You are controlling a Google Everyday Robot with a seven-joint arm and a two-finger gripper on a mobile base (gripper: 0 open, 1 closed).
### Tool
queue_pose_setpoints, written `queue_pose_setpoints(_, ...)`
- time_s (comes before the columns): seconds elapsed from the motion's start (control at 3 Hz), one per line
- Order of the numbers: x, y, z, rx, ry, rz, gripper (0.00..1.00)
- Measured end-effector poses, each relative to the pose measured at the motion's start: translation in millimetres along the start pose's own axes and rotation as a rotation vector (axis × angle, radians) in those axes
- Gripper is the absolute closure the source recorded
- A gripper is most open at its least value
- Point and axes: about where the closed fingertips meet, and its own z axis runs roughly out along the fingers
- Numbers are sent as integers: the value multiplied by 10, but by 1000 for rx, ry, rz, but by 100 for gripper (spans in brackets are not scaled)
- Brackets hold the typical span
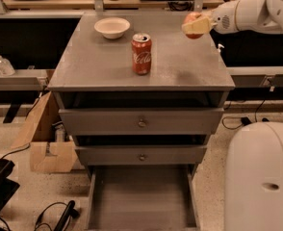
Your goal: Pick apple from bottom drawer and place on counter
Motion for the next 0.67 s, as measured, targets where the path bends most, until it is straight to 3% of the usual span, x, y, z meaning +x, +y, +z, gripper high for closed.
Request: queue_pose_setpoints(0.67,560,-260,362,38,91,74,100)
